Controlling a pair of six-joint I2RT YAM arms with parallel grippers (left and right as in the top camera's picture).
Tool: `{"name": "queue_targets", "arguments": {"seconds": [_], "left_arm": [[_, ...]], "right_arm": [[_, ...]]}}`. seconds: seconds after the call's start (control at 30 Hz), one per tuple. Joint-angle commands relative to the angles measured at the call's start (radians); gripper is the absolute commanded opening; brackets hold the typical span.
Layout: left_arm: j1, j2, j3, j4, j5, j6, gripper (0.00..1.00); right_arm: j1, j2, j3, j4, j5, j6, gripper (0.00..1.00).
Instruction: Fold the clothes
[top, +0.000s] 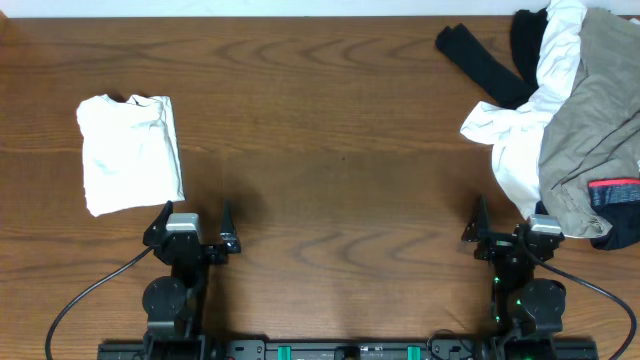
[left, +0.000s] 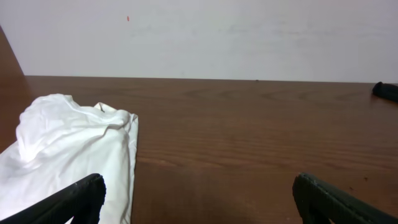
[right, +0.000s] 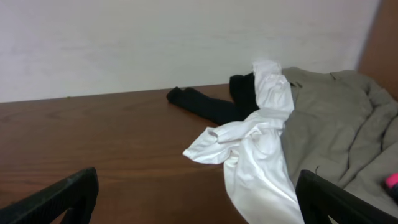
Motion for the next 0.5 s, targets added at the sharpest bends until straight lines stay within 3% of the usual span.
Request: {"name": "queue_targets", "arguments": {"seconds": [0.0,0.13,0.27,0.47], "left_arm": [[-0.002,0.002,-0.004,-0.046,0.020,-0.046,0.98],[-0.002,0.002,0.027,-0.085,0.039,-0.079,0.98],[-0.002,0.005,0.129,-0.218,0.052,-0.079,0.98],[-0.002,0.111,0.367,-0.389,0.052,-0.083,0.98]], "right_arm": [[-0.010,-0.005,0.001,0.005,-0.053,0.016,0.99],[-0.010,-0.004,0.042,-0.014,-0.076,0.016,0.99],[-0.010,0.026,0.149,-0.122,-0.062,0.016,0.99],[-0.010,0.204,0.364,-0.292,-0.002,0.016,0.99]]}}
